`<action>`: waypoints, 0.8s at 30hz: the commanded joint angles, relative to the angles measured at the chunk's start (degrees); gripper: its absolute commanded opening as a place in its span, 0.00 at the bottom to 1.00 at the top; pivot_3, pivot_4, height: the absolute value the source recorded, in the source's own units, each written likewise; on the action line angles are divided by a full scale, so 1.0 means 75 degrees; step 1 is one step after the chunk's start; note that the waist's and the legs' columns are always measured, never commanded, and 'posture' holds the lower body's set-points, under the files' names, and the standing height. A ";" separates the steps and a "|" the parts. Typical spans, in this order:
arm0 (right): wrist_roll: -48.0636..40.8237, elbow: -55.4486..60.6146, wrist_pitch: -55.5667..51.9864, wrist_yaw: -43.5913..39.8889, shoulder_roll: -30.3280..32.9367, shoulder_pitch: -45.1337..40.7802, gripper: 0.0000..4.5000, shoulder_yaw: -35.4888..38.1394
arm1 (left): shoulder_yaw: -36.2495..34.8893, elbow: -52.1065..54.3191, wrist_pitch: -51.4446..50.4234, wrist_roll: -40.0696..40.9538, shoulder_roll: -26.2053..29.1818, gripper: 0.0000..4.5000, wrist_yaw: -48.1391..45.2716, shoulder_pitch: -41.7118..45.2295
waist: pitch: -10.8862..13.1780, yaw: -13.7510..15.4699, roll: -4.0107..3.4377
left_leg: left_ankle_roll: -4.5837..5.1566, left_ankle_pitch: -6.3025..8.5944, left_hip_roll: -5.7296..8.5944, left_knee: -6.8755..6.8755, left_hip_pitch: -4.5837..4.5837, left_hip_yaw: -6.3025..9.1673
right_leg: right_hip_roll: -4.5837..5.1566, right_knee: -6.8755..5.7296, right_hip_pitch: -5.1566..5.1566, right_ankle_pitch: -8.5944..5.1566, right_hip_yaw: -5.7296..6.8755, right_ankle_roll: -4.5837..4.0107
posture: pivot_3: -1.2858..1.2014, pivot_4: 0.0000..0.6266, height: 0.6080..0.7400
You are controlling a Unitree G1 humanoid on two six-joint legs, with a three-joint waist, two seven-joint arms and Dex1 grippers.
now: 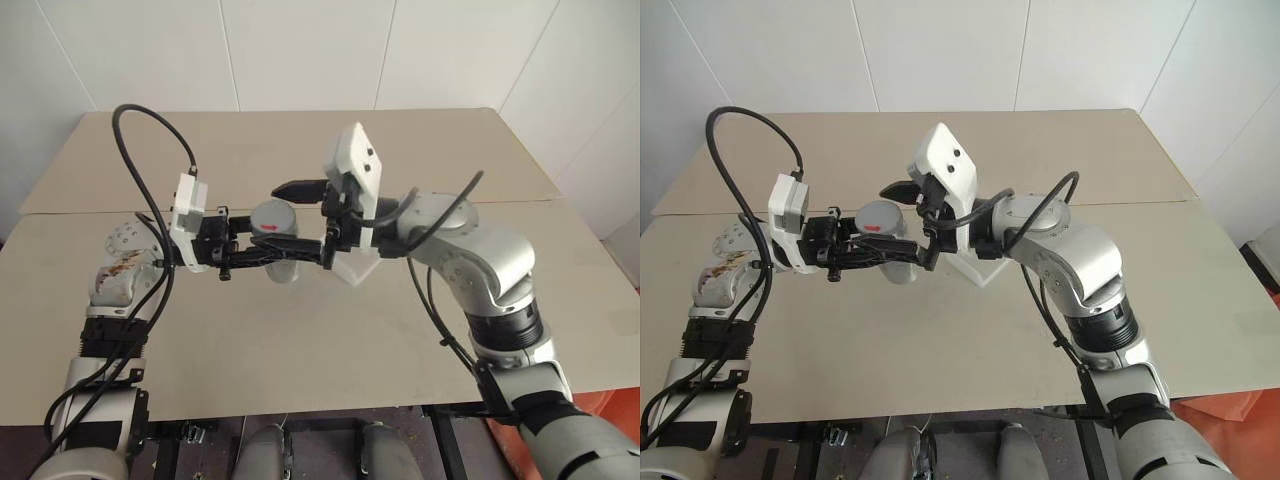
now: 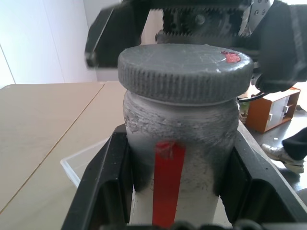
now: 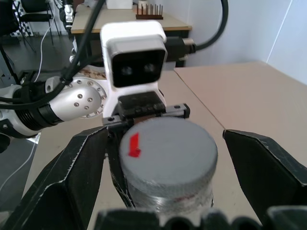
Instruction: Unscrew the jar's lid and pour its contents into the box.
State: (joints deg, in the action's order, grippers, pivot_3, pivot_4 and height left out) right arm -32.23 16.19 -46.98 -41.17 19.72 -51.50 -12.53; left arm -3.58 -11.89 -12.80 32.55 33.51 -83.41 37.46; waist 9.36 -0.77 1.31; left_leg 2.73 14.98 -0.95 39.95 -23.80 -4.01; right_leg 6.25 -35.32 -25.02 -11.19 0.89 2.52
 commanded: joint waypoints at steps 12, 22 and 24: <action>-0.1009 0.0060 -0.0636 0.0765 0.0116 -0.0387 0.61 0.2056 | -0.0209 0.0164 0.0234 -0.0064 0.0022 0.49 0.0151 -0.0106 | 0.0000 0.0032 0.0000 | 0.0000 0.0000 0.0000 0.0000 -0.0001 0.0001 | 0.0001 0.0000 0.0000 0.0000 0.0001 0.0000 | 0.52 0.24 1.00; 0.0411 0.1079 -0.0060 0.1823 0.1810 0.2748 0.61 0.2788 | -0.0400 0.0052 0.0728 -0.0297 -0.0193 0.49 0.1039 -0.0187 | -0.0001 0.0060 0.0003 | 0.0003 0.0002 0.0002 -0.0002 -0.0001 -0.0002 | 0.0004 0.0009 0.0006 0.0000 0.0000 0.0000 | 0.52 0.24 1.00; 0.0826 0.1208 0.0087 0.2056 0.1911 0.3706 0.61 0.2696 | -0.0441 -0.0002 0.0833 -0.0417 -0.0252 0.49 0.1341 -0.0151 | -0.0002 0.0063 0.0003 | 0.0003 0.0002 0.0002 -0.0001 -0.0001 -0.0003 | 0.0004 0.0010 0.0007 0.0001 -0.0001 0.0001 | 0.52 0.24 1.00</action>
State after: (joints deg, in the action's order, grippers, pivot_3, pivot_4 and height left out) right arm -28.32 21.97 -48.85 -27.17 33.24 -25.85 7.09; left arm -5.50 -12.31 -8.13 29.91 31.83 -75.32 35.46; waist 9.35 -0.30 1.33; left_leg 2.75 14.99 -0.93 39.94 -23.80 -4.03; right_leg 6.28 -35.23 -24.97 -11.18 0.89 2.52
